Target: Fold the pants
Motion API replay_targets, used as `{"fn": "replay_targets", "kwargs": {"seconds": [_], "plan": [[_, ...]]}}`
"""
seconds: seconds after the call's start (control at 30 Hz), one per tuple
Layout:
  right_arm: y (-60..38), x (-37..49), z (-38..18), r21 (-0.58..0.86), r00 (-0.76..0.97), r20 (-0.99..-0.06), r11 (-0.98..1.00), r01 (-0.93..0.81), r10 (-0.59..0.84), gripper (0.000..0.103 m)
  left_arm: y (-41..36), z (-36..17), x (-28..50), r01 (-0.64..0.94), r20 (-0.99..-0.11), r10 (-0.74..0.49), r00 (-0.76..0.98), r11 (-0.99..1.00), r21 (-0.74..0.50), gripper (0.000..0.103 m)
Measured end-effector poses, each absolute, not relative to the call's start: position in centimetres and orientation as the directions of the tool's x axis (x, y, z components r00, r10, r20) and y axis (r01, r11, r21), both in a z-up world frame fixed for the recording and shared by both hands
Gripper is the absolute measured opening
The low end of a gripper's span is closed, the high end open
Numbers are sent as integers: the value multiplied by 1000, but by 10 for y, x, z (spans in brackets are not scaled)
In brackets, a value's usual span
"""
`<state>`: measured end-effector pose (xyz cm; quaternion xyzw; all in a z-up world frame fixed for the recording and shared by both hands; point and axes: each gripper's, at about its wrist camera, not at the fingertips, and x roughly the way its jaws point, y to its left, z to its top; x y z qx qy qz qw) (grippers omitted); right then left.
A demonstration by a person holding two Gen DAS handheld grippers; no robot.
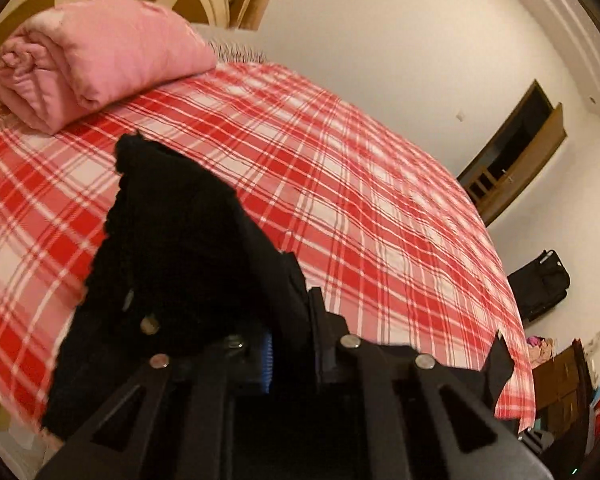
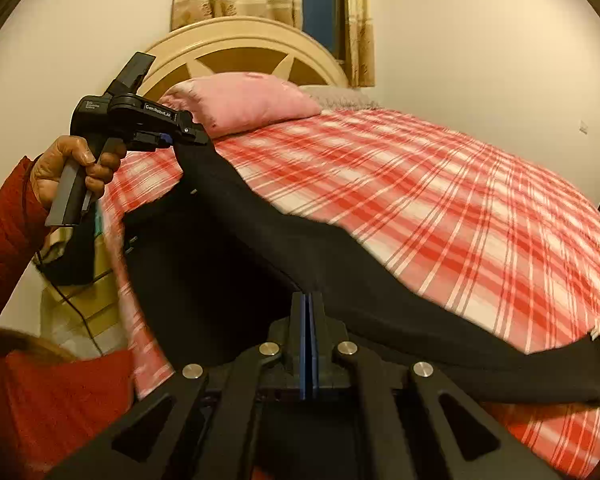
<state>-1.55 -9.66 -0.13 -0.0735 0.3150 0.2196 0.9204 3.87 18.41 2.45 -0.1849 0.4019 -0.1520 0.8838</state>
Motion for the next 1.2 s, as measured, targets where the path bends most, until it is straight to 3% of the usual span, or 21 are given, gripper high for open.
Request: {"fn": "replay_targets", "kwargs": {"seconds": [0.33, 0.47, 0.63, 0.83, 0.97, 1.0, 1.07, 1.1, 1.2], "plan": [[-69, -67, -63, 70, 590, -717, 880, -470, 372, 0, 213, -29, -29, 93, -723, -332, 605, 932, -350, 15], [-53, -67, -85, 23, 570, -748, 871, -490, 341, 0, 220, -53, -39, 58, -753, -305, 583, 940, -336, 15], [-65, -59, -74, 142, 568, -707, 870, -472, 422, 1, 223, -79, -44, 27, -791, -270, 550, 952, -306, 17], [-96, -41, -58, 238, 581, -691, 894, -379, 430, 3, 228, -79, -48, 23, -768, -293, 570, 940, -341, 17], [-146, -49, -70, 429, 587, -664, 879, -208, 463, 6, 229, -77, -47, 17, -763, -289, 578, 939, -343, 17], [-160, -54, -74, 465, 605, -650, 870, -164, 461, 14, 229, -77, -47, 16, -762, -289, 580, 939, -344, 18], [-191, -65, -83, 547, 654, -621, 836, -33, 432, 55, 230, -78, -45, 10, -760, -294, 580, 935, -355, 18], [-204, -72, -86, 578, 685, -602, 816, 17, 411, 63, 231, -79, -45, 5, -761, -297, 577, 933, -361, 19], [-235, -87, -84, 601, 777, -549, 791, 112, 308, 65, 233, -81, -43, -3, -762, -301, 573, 929, -370, 19]]}}
